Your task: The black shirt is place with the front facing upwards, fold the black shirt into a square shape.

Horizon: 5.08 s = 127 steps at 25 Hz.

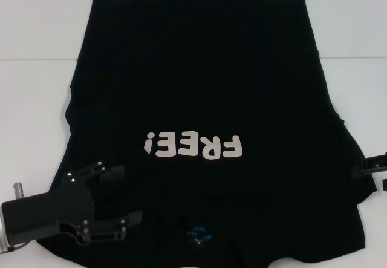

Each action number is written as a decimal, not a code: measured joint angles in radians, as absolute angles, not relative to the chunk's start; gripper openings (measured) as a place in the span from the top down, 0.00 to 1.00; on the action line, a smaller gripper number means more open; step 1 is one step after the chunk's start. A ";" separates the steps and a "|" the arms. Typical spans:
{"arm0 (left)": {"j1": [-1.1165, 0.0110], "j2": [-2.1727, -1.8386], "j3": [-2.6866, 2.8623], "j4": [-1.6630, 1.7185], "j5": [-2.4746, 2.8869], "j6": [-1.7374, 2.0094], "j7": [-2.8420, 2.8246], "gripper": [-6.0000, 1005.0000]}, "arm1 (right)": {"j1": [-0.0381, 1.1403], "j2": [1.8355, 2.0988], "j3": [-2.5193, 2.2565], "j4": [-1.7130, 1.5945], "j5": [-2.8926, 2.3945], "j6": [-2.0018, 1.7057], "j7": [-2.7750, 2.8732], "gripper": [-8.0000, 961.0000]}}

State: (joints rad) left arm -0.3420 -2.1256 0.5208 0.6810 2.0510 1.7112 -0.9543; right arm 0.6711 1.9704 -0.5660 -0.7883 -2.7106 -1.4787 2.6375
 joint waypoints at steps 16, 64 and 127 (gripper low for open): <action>-0.342 -2.124 0.517 0.674 2.045 1.706 -0.954 0.08 | 0.705 1.975 -0.600 -0.743 -2.707 -1.437 2.637 0.04; -0.350 -2.114 0.495 0.633 2.030 1.695 -0.956 0.08 | 0.698 1.972 -0.701 -0.776 -2.704 -1.407 2.636 0.95; -0.401 -1.946 0.422 0.631 2.159 1.759 -2.120 0.08 | 0.522 2.096 -0.764 -0.496 -1.959 -1.547 1.181 0.18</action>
State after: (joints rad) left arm -0.4012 -1.9455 0.4225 0.6313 2.1590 1.7594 -2.1197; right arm 0.5224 2.0962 -0.7640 -0.4957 -1.9586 -1.5473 1.1811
